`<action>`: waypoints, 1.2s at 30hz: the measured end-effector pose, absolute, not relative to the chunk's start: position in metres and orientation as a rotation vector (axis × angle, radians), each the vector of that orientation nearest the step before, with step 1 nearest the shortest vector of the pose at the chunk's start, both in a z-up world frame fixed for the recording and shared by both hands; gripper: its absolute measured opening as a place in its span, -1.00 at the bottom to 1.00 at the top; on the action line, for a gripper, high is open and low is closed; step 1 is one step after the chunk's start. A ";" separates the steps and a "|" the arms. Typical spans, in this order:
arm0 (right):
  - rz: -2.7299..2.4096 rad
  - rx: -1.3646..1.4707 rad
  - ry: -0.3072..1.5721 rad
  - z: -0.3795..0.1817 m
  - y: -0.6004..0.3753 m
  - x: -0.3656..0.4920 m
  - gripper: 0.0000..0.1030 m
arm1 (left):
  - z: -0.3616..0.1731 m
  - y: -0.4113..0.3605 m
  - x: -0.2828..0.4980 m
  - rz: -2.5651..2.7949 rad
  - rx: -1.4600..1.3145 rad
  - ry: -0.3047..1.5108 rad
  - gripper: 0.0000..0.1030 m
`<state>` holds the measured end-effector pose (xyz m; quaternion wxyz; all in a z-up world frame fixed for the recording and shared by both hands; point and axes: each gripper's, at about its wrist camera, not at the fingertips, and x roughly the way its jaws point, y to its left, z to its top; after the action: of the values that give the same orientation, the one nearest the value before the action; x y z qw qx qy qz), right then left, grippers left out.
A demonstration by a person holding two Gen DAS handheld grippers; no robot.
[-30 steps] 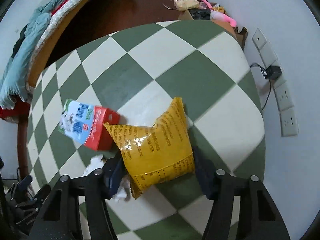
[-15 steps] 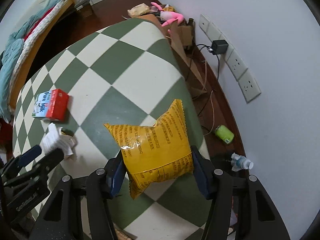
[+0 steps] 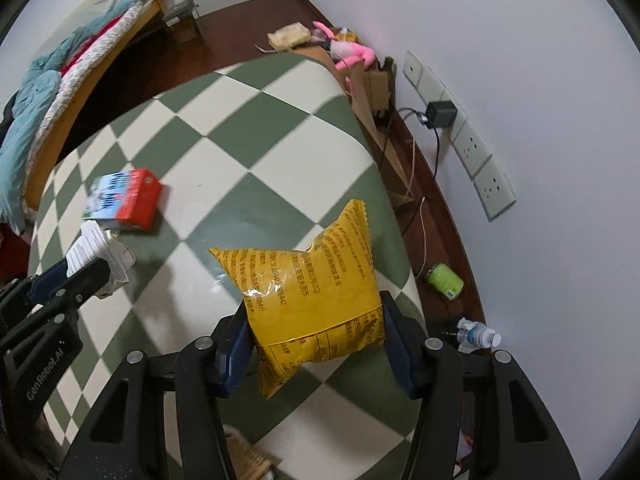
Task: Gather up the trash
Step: 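Grasp the yellow snack bag with the right tool while the left tool grasps the white paper, then carry the yellow snack bag and white paper toward the bin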
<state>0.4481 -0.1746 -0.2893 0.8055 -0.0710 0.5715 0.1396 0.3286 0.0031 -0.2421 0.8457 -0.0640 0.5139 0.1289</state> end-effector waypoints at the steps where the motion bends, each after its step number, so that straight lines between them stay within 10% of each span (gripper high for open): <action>1: 0.308 -0.153 1.212 -0.283 -0.171 0.443 0.14 | -0.235 0.006 0.322 0.280 -0.133 1.070 -0.45; 23: 0.662 -0.165 1.035 -0.147 -0.025 0.279 0.13 | -0.096 0.145 0.112 0.513 -0.249 0.832 -0.45; 36: 0.963 -0.271 1.092 -0.169 0.174 0.135 0.12 | -0.124 0.283 -0.032 0.777 -0.362 0.864 -0.45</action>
<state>0.1355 0.1743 -0.1691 0.7380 -0.1236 0.4976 0.4387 -0.0322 0.2826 -0.1238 0.8205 -0.1700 0.4057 0.3651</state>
